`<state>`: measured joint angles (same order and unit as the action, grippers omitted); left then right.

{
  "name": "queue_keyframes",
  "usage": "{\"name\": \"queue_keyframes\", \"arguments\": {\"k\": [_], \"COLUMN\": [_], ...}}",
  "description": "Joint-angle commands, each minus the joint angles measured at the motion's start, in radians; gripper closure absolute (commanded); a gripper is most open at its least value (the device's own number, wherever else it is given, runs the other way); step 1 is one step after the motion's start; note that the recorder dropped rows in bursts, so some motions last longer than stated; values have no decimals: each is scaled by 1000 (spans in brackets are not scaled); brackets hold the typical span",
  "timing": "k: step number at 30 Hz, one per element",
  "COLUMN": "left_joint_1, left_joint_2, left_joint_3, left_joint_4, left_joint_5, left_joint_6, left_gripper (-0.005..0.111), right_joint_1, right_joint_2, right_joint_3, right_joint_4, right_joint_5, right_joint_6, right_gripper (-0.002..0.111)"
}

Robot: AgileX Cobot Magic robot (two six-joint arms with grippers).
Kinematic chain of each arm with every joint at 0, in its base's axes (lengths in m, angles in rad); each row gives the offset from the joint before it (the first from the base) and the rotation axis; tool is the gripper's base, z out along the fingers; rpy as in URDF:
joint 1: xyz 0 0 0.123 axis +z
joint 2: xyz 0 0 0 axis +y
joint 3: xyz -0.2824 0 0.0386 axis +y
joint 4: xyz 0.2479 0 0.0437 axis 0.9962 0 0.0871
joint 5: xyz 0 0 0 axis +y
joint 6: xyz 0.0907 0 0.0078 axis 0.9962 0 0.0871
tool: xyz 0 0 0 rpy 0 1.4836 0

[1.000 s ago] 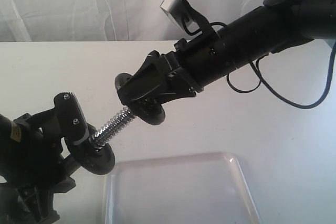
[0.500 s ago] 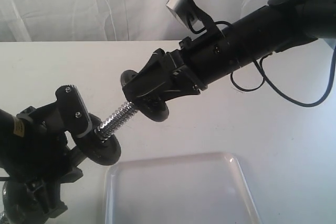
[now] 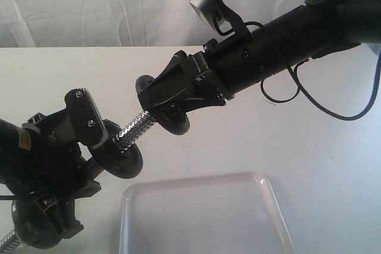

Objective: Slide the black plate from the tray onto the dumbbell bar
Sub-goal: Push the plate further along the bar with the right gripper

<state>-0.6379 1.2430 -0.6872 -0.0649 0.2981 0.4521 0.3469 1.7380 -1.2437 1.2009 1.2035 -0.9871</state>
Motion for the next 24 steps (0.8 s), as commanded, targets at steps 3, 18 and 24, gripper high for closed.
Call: {"name": "queue_keyframes", "arguments": {"k": [3,18,24], "left_joint_1": [-3,-3,-3], "left_joint_2": [-48,-48,-48], "left_joint_3": [-43,-43,-43], "left_joint_4": [-27,-27,-27], "left_joint_5": [-360,-375,-377], "left_joint_6": [-1,-1,-1], "left_gripper": [107,107,107], "right_joint_1": [0,21,21], "right_joint_2": [-1,-1,-1], "right_joint_3": [-1,-1,-1], "right_joint_4": [59,59,59], "right_joint_5": [18,18,18], "right_joint_6": [-4,-2,-11], "right_gripper": [108,107,61]}}
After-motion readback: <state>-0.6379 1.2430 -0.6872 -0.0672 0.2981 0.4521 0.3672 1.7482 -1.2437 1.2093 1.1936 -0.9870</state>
